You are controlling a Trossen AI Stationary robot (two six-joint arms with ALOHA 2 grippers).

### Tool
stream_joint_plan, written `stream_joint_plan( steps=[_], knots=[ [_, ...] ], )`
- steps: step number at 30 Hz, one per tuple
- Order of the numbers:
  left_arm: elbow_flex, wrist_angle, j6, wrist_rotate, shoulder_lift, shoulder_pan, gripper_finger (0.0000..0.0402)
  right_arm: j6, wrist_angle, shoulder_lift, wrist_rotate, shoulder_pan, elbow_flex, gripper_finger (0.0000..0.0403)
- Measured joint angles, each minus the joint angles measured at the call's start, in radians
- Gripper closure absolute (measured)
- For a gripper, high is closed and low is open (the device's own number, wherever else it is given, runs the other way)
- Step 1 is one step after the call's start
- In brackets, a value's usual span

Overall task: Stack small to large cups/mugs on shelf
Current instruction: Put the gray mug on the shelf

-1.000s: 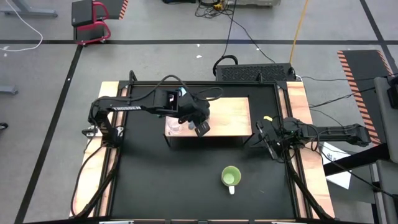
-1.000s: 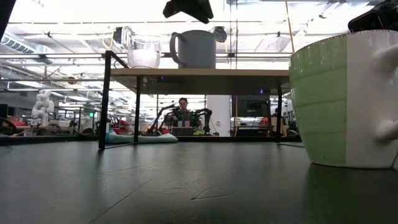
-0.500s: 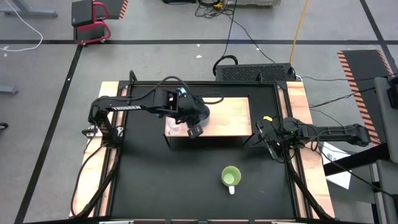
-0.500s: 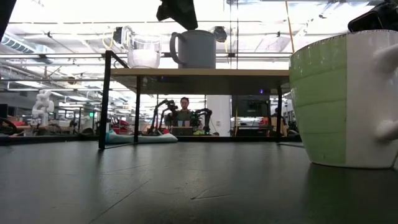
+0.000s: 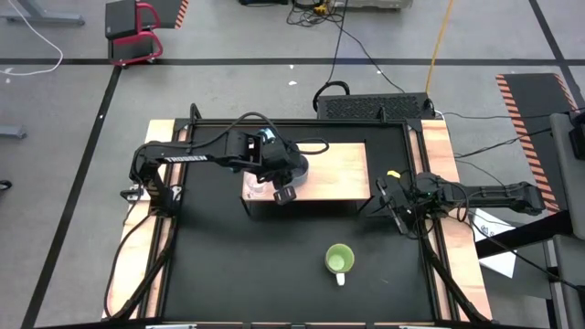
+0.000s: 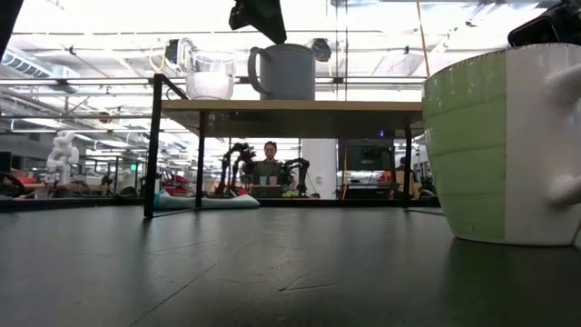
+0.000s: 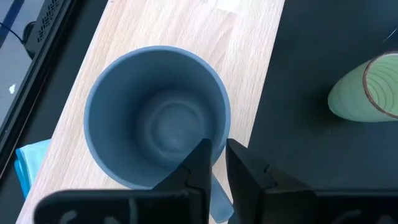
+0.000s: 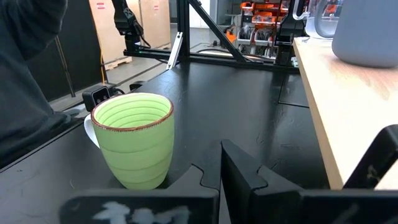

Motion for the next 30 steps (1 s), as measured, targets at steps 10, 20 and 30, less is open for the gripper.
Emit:
stream_joint_plan(
  steps=[10, 20, 30],
  knots=[
    [-0.011, 0.003, 0.022, 0.0, 0.0, 0.0, 0.0361, 0.0, 0.0, 0.0, 0.0, 0.0, 0.0, 0.0403],
    [-0.018, 0.008, 0.043, -0.007, 0.001, 0.0, 0.0322, 0.0, 0.0, 0.0, 0.0, 0.0, 0.0, 0.0403],
    [-0.018, 0.009, 0.052, -0.007, 0.001, 0.0, 0.0333, 0.0, 0.0, 0.0, 0.0, 0.0, 0.0, 0.0403]
  ],
)
